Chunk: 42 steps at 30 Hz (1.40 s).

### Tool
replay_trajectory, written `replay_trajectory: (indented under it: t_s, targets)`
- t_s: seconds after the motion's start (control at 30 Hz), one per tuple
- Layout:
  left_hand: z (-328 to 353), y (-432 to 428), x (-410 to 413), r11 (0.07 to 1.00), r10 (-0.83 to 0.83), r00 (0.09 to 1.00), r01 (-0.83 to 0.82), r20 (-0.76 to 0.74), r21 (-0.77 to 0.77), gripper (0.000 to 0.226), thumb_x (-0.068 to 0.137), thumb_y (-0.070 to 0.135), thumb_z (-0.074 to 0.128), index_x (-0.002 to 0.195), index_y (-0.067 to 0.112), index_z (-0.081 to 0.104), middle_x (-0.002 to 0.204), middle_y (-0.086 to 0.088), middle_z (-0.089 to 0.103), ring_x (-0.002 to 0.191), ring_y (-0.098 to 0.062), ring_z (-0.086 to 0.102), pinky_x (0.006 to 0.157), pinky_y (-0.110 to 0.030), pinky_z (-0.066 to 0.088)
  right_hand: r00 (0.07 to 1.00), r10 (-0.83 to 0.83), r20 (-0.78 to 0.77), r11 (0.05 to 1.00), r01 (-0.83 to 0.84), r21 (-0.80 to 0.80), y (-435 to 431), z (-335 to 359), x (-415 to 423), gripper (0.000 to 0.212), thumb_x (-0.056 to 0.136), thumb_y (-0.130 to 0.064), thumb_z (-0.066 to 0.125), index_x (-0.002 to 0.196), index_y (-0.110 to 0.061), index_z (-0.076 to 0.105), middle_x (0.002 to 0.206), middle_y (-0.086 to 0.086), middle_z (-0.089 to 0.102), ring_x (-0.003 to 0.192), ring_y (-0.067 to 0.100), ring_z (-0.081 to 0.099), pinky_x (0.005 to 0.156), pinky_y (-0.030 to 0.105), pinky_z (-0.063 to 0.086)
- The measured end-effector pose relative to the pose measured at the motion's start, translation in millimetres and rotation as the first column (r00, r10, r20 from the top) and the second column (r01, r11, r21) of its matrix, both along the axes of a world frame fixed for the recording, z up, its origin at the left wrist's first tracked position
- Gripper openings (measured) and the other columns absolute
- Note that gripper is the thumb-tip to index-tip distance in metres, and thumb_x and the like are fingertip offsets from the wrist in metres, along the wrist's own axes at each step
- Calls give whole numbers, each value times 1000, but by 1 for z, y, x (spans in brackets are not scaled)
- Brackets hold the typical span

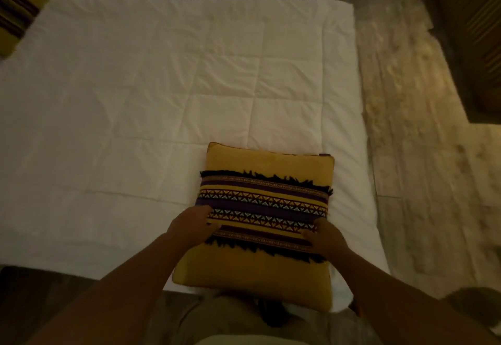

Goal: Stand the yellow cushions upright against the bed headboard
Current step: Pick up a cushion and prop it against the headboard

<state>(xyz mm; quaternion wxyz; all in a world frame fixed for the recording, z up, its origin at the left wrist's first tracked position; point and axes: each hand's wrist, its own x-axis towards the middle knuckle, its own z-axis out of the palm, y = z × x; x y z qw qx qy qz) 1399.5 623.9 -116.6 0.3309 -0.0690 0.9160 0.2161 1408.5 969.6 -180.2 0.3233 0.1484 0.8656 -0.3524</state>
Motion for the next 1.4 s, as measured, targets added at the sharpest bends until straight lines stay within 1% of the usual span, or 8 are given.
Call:
replay_trajectory:
  t_s: [0.27, 0.4, 0.57, 0.8, 0.97, 1.17, 1.27, 1.4]
  targets:
    - [-59, -29, -50, 997, 4, 995, -12, 97, 79, 50, 86, 44, 69, 125, 14, 57, 120, -10, 64, 110, -27, 62, 90, -38, 52, 938, -339, 75, 941, 337, 28, 11, -37, -27, 48, 85, -43, 74, 111, -14, 46, 118, 17, 63, 98, 32, 63, 78, 42, 52]
    - [-92, -43, -64, 976, 74, 984, -105, 164, 190, 74, 76, 51, 76, 137, 21, 47, 128, -5, 63, 114, -23, 61, 94, -39, 52, 928, -362, 82, 932, 358, 59, 14, -61, -42, 70, 80, -44, 78, 129, -7, 46, 127, 17, 59, 112, 37, 62, 81, 42, 52]
    - [-132, -52, -78, 962, 194, 958, -228, 210, 151, 98, 67, 54, 82, 143, 13, 37, 136, -12, 56, 123, -31, 57, 100, -48, 50, 915, -389, 112, 919, 377, 113, 18, -87, -50, 85, 75, -42, 83, 139, -4, 41, 135, 20, 55, 121, 40, 57, 88, 46, 52]
    - [-162, -61, -83, 833, 322, 867, -450, 380, 321, 124, 46, 59, 89, 146, 15, 32, 140, -8, 53, 127, -27, 54, 105, -49, 46, 853, -465, 236, 868, 492, -68, 22, -105, -46, 67, 71, -42, 84, 127, -13, 61, 119, 15, 70, 94, 28, 69, 82, 45, 57]
    - [-150, -61, -83, 674, 369, 778, -601, 508, 431, 95, 42, 45, 92, 128, 17, 61, 117, -9, 71, 106, -24, 69, 91, -47, 57, 795, -540, 275, 807, 582, -100, 20, -92, -46, 60, 71, -38, 85, 120, -10, 65, 109, 15, 73, 94, 34, 71, 84, 51, 58]
    - [-122, -52, -73, 591, 457, 814, -578, 357, 563, 106, 34, 63, 90, 127, 20, 61, 114, -5, 73, 104, -20, 70, 81, -35, 59, 832, -510, 217, 808, 550, -210, 16, -56, -60, 49, 78, -32, 81, 122, -15, 66, 111, 14, 74, 97, 34, 72, 88, 56, 57]
    - [-108, -51, -61, 538, 502, 785, -612, 363, 579, 94, 44, 55, 90, 127, 22, 61, 116, -6, 72, 106, -21, 70, 86, -41, 58, 884, -435, 172, 853, 466, -236, 17, -33, -81, 45, 80, -31, 80, 120, -15, 66, 109, 13, 74, 94, 31, 72, 81, 49, 60]
    - [-96, -35, -48, 426, 617, 696, -688, 368, 587, 48, 74, 29, 83, 117, 32, 63, 113, -2, 73, 102, -19, 71, 87, -48, 58, 931, -360, 60, 907, 364, -211, 23, -4, -135, 28, 80, -27, 81, 104, -19, 70, 102, 9, 73, 84, 22, 70, 68, 32, 54]
